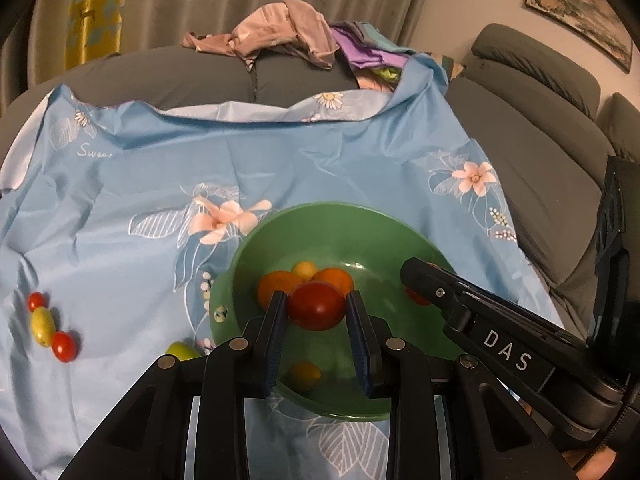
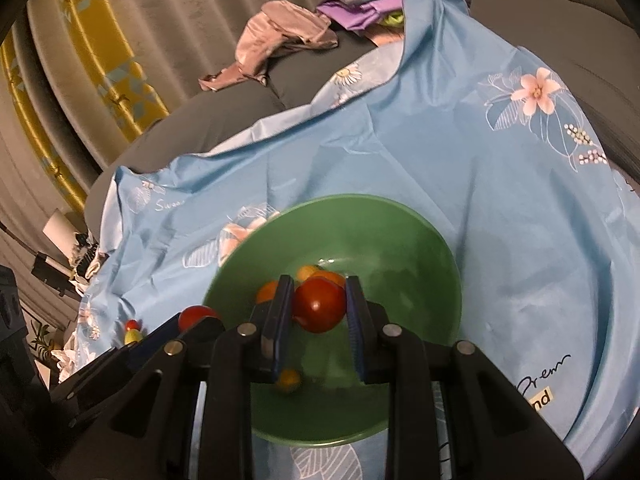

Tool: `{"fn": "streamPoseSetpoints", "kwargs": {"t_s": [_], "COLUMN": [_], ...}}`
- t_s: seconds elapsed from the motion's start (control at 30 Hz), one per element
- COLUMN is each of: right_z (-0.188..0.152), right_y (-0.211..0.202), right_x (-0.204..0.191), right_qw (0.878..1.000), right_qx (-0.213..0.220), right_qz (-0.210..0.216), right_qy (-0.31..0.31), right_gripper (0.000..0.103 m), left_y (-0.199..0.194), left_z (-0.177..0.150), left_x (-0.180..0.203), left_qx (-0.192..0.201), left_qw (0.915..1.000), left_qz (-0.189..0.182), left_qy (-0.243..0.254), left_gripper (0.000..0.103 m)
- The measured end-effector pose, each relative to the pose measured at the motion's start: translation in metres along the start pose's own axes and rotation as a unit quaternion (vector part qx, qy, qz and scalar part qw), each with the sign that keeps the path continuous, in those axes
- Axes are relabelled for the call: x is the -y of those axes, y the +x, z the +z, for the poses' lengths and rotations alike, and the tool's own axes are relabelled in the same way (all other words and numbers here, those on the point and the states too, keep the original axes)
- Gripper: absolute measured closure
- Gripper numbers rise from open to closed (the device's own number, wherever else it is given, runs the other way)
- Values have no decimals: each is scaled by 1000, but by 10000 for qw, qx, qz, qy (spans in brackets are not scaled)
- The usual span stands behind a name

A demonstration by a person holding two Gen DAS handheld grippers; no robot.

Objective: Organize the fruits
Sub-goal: 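Carry the cherry tomatoes in both grippers over the green bowl, then lower both grippers into the bowl and open them to drop the tomatoes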

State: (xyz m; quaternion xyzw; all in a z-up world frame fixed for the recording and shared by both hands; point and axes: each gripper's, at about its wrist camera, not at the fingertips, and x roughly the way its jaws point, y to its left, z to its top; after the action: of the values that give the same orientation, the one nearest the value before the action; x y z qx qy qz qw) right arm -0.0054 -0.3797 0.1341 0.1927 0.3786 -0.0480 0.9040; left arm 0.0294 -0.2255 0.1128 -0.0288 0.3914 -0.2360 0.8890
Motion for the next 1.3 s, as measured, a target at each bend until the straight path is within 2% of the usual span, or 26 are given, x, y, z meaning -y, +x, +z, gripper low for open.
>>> {"fn": "streamPoseSetpoints", "kwargs": {"t_s": [0.47,1.3], "right_z": [-1,-4], "right_y": [17,32], "right_x": [7,12], "right_qw": [9992,9965], "right_qx": [-306,-568], "right_qz": [-269,-617], "right_qy": [2,-63], "right_gripper": [75,75], "left_y": [20,36], "left_z": [-6,-9], "left_x": [0,0], "left_qx": [-322,-514], "left_qw": [9995,9984], "left_qz": [55,219], "left_qy": [30,92], "left_gripper": [73,73]}}
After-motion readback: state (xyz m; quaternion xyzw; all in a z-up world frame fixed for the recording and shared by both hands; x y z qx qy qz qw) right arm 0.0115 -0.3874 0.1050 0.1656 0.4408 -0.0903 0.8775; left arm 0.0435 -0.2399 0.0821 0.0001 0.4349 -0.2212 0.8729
